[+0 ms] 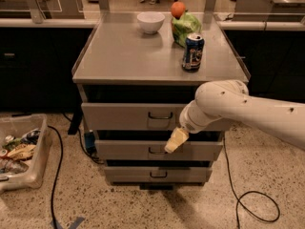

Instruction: Open top drawer

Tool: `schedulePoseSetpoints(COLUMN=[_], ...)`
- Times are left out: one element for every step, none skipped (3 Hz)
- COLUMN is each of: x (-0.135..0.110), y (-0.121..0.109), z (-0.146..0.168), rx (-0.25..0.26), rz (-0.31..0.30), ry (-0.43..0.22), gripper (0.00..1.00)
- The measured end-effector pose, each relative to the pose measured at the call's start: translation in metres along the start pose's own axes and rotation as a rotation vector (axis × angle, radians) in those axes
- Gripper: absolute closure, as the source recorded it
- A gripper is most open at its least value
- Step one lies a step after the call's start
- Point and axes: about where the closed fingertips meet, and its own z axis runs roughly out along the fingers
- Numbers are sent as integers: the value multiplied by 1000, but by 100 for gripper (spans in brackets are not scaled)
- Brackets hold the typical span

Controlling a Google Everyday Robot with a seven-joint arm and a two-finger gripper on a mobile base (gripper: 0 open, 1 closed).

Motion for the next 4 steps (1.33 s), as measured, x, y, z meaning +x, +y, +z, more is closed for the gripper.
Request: schedulePoseSetpoints(x=[-11,-39,-39,-35], y=[-1,-15,-15,-18], z=[-4,-27,-27,-12], rx=[22,81,81,86], rz=[-26,-63,-62,-56], ry=[-17,-81,-81,-62], gripper=[0,0,0,0])
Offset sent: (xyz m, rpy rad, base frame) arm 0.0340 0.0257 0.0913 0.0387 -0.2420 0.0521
